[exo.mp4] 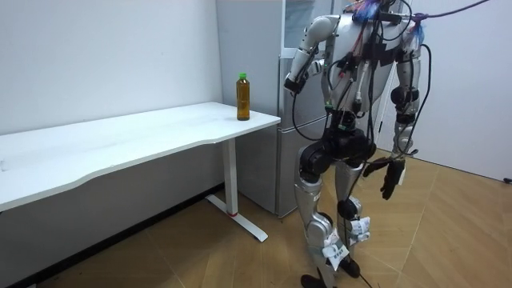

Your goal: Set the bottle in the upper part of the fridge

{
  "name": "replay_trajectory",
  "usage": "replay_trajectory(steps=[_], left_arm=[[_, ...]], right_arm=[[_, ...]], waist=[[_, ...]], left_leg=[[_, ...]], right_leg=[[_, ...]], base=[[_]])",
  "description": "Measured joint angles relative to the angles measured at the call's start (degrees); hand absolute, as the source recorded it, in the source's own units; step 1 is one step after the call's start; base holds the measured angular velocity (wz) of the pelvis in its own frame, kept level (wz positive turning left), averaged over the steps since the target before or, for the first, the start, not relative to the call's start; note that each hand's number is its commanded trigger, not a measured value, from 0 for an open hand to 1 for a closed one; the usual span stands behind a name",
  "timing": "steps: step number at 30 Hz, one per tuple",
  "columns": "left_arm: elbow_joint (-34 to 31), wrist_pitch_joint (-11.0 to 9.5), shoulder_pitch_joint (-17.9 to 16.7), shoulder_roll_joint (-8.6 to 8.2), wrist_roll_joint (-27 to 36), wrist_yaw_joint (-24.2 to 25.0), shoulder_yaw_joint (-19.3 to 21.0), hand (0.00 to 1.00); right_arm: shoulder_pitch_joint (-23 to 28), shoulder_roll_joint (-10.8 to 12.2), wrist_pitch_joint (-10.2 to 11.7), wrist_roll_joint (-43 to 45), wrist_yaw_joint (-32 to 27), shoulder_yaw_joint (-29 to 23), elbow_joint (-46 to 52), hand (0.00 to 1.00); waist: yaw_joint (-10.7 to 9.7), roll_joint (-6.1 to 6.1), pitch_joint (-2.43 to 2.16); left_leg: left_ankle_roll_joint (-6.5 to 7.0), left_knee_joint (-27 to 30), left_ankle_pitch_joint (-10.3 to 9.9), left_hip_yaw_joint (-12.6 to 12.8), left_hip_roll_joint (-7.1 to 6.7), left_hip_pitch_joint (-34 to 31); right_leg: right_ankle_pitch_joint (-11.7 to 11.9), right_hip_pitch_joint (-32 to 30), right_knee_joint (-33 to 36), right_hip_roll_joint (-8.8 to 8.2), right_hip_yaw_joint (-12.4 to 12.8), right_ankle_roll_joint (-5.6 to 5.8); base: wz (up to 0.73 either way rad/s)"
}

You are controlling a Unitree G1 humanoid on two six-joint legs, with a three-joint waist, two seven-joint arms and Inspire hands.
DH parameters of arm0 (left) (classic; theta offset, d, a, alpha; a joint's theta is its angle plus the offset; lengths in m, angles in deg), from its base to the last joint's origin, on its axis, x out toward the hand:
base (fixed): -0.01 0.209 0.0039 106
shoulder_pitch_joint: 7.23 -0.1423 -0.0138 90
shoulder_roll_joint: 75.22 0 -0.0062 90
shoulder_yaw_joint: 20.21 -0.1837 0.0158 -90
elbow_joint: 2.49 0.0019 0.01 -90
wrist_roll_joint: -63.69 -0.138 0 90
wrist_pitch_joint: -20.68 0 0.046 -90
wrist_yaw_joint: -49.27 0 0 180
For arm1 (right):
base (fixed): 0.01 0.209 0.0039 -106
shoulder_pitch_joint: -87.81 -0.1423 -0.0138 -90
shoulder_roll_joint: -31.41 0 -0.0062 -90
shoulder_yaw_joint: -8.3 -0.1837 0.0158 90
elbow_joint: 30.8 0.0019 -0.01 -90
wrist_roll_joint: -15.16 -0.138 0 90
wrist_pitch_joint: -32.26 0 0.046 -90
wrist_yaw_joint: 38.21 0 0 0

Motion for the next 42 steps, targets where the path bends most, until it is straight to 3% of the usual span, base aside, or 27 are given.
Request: replay_trajectory(steps=[8, 28, 31, 34, 42], left_arm=[[4.4, 0.2, 3.3, -0.12, 0.0, 0.0, -3.8, 0.0], [6.0, 1.0, 4.2, -0.21, 0.9, -2.4, -3.9, 0.0], [6.0, 1.2, 4.2, 0.0, 0.9, -2.4, -3.9, 0.0], [6.0, 1.2, 4.2, -0.14, 0.8, -2.4, -3.9, 0.0], [4.6, 1.2, 4.2, -0.01, 0.8, -3.6, -3.0, 0.0]], right_arm=[[-0.4, 0.0, 0.0, -0.2, -1.4, 0.0, 0.0, 0.0], [-1.5, 0.0, -0.5, -2.5, -3.7, 0.0, -0.2, 0.0], [-1.5, 0.0, -0.6, -2.5, -3.6, 0.1, -0.2, 0.0], [-1.5, 0.1, -0.6, -2.3, -3.6, 0.1, -0.1, 0.0], [-2.7, 0.2, -0.2, -2.5, -4.7, 0.1, 0.0, 0.0]], waist=[[-0.2, 0.28, 0.27], [-1.7, 0.86, 0.29], [-1.7, 0.87, 0.3], [-1.5, 0.98, 0.37], [3.4, 0.91, 0.38]], left_leg=[[-0.5, 0.3, -0.3, 1.4, 0.26, -0.1], [-0.51, 0.3, -0.3, 1.2, 0.2, -0.2], [-0.51, 0.3, -0.3, 0.5, 0.2, -0.4], [-0.58, 0.3, -0.3, -1.1, 0.13, -1.4], [-0.96, 0.0, 0.0, -6.8, -0.54, -2.9]], right_leg=[[0.0, -0.1, -0.2, 0.64, -0.1, -0.11], [0.1, -0.1, -0.3, 0.68, -0.6, -0.28], [0.1, 0.0, -0.3, 0.49, -1.1, -0.28], [0.1, -0.1, -0.3, -0.18, -3.2, -0.28], [-0.1, 0.3, -0.5, -1.24, -8.5, -0.27]], base=[[-0.01], [0.01], [0.09], [0.29], [0.37]])
